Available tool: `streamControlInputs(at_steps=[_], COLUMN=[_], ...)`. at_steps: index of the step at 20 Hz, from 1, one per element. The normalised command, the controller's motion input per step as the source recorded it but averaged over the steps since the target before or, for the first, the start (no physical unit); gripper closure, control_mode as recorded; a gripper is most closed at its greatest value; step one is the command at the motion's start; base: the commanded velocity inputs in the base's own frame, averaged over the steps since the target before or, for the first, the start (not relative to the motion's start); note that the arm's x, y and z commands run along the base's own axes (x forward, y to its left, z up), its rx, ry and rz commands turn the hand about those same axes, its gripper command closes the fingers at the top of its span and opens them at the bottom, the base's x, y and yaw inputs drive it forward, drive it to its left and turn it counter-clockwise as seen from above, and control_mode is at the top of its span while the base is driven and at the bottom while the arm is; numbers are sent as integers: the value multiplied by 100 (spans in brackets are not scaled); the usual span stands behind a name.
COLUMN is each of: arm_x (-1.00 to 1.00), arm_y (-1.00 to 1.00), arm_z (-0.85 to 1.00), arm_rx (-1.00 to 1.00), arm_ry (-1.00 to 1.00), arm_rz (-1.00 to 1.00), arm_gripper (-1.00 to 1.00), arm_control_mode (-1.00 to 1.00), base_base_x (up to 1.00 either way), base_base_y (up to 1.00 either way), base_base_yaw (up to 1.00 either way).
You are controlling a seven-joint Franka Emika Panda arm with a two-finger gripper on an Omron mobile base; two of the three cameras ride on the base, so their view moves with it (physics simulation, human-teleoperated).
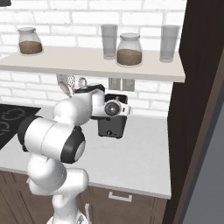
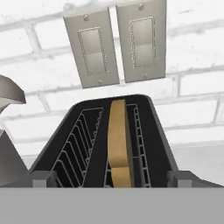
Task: Start the toaster. Once the lever pops up, take the bread to the plate on the dining counter.
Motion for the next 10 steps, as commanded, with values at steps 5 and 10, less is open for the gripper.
streamControlInputs(at_steps=[5,10], arm_x=[7,11], arm_y=[0,-1], arm_z=[0,0], arm_rx=[0,0], arm_ry=[0,0], arm_rz=[0,0], arm_gripper=[-100,-100], arm_control_mode=[-100,-100], base_base_x=[0,0], base_base_y=[0,0], base_base_yaw=[0,0])
